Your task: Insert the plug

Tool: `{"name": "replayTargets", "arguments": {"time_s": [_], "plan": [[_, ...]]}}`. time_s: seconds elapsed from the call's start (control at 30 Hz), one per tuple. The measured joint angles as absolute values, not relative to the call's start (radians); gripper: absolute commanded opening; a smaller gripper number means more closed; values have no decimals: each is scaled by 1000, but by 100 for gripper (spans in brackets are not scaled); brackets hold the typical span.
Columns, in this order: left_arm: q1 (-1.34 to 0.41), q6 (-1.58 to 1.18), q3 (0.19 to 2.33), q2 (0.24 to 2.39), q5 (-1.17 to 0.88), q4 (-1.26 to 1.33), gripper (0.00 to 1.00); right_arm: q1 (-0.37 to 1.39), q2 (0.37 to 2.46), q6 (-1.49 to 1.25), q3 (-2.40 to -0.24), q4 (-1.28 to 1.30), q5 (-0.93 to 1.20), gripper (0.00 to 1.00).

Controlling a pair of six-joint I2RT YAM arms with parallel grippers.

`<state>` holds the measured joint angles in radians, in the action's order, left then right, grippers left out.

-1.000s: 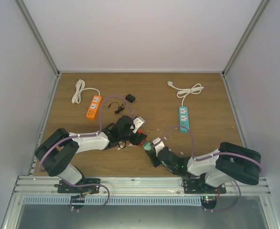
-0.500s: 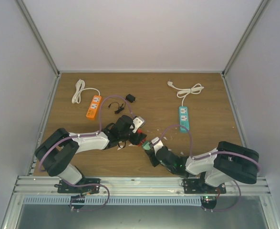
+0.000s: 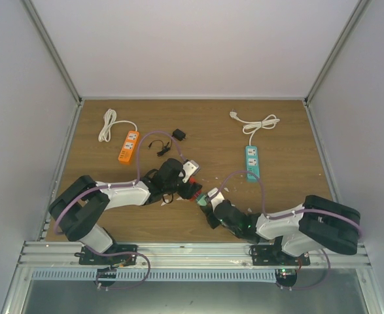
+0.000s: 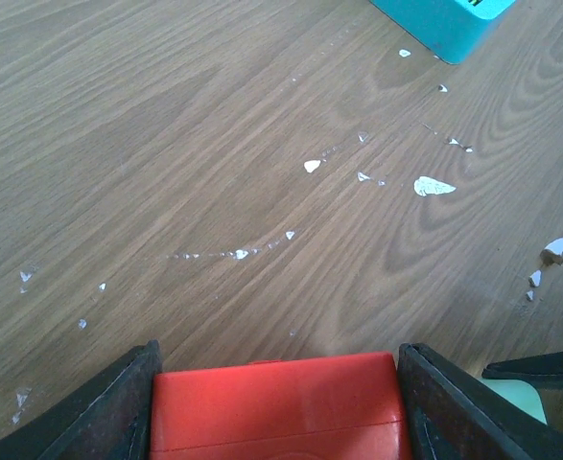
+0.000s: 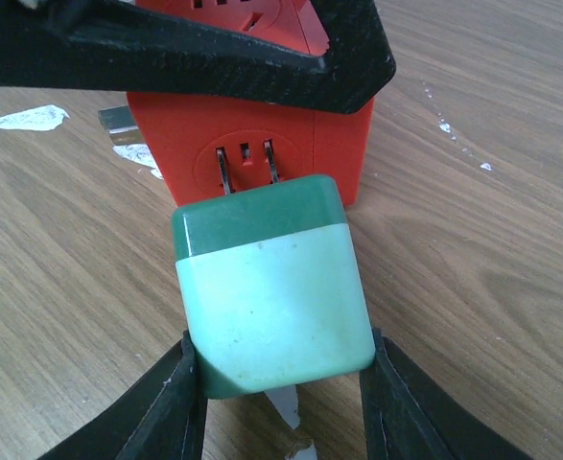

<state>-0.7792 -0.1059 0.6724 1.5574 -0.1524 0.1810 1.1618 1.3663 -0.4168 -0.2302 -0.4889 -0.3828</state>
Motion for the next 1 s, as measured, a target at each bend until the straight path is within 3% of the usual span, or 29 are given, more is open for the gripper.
{"name": "replayTargets", "arguments": {"time_s": [1.0], "plan": [[-785,-140,664,1618,-125,316,49,1085,1308,-374,-271,-370,-321,0]]}}
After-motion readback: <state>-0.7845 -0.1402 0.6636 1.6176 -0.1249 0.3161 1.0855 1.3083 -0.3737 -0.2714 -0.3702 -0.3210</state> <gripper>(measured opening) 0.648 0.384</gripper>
